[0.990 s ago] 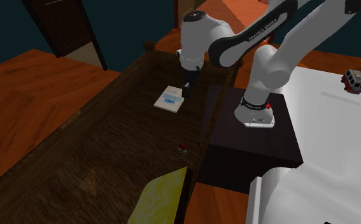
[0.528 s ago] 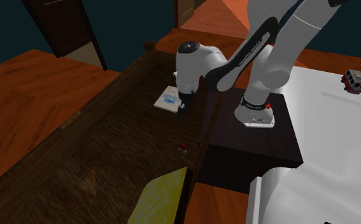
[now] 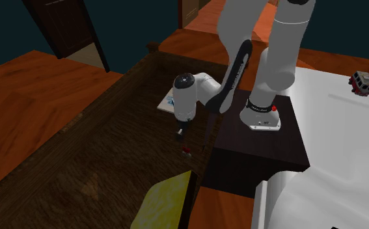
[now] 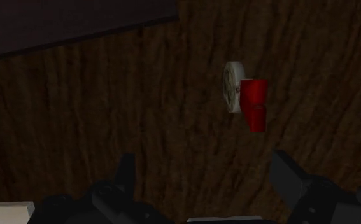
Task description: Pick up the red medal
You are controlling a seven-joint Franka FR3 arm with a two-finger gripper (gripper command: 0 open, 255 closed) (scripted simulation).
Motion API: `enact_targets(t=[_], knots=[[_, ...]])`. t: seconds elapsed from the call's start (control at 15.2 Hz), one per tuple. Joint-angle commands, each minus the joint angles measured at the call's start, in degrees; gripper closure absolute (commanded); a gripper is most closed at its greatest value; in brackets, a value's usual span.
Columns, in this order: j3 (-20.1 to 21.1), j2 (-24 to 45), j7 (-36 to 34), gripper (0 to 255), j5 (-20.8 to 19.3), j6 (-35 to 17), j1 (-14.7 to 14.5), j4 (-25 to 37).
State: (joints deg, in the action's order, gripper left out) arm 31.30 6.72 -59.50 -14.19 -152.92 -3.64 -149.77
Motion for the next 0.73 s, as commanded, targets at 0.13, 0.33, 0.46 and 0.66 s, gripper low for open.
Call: enact_targets(t=[0.13,0.33,0.46,0.66], knots=[[-5.0,11.0,-12.8,0,-12.6,-3.1,-5.5,5.7],[-8.4,15.6,-16.9,0,-16.5,-4.6,-9.1,8.4],[-10.0,17.4,-18.3,0,-18.3,-5.7,-10.3,9.0],[-12.3,20.0,-20.2,0,-20.7,-7.3,-12.2,10.0]])
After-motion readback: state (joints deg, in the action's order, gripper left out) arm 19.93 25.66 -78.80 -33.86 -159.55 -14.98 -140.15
